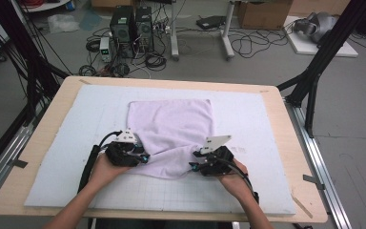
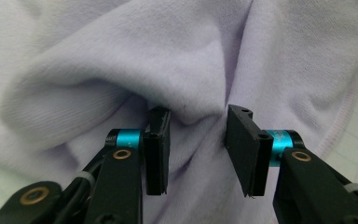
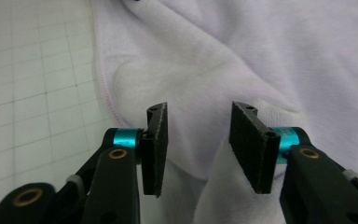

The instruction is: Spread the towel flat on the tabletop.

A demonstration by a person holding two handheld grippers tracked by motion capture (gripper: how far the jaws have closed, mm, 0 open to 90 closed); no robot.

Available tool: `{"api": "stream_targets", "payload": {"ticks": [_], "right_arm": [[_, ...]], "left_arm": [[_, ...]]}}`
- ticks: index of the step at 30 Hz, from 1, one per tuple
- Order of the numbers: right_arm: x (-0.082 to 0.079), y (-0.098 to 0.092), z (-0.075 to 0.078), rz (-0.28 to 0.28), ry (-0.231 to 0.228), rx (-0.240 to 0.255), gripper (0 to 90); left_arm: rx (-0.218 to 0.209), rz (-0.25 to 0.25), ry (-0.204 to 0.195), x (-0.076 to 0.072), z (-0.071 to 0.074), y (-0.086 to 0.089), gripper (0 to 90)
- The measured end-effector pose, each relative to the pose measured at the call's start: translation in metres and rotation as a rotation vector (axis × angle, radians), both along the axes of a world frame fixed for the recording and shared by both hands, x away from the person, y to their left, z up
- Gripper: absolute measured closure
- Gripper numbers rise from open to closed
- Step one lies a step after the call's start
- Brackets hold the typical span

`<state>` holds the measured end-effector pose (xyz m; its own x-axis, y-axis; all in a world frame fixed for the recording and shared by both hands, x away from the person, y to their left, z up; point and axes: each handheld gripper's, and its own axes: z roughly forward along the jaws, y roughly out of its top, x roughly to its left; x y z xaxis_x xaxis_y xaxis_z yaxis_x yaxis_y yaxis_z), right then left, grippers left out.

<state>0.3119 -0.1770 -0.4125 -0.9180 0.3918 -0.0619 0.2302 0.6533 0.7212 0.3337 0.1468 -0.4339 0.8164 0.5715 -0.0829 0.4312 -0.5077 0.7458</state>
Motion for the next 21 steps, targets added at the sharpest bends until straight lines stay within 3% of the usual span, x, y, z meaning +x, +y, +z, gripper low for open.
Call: {"api": "stream_targets", "payload": {"ticks": [2, 4, 9, 12, 14, 16, 19, 21], "right_arm": [[0.003, 0.01, -0.007, 0.007, 0.004, -0.038, 54.9], [0.006, 0.017, -0.012, 0.002, 0.002, -0.053, 57.0], [0.01, 0.021, -0.016, 0.035, -0.002, -0.077, 82.8], [0.008, 0.009, -0.008, 0.055, 0.045, -0.018, 86.7], [0.001, 0.001, 0.002, 0.085, 0.053, 0.009, 86.9], [-0.009, -0.004, 0.013, 0.106, 0.043, 0.038, 87.1], [-0.026, -0.009, 0.032, 0.152, 0.036, 0.066, 87.3], [-0.034, -0.015, 0.042, 0.182, 0.056, 0.128, 87.1]], "left_arm": [[0.011, -0.006, -0.006, 0.001, -0.003, -0.005, 67.3], [0.011, -0.004, -0.011, 0.003, -0.003, -0.007, 79.8], [-0.022, 0.005, -0.009, -0.004, 0.009, 0.003, 83.6], [-0.069, 0.015, -0.031, -0.014, 0.023, 0.015, 83.5], [-0.106, 0.015, -0.041, -0.021, 0.03, 0.021, 83.5], [-0.121, 0.004, -0.048, -0.033, 0.037, 0.02, 83.6], [-0.125, -0.025, -0.087, -0.053, 0.051, 0.017, 83.4], [-0.13, -0.058, -0.117, -0.068, 0.06, 0.019, 81.5]]}}
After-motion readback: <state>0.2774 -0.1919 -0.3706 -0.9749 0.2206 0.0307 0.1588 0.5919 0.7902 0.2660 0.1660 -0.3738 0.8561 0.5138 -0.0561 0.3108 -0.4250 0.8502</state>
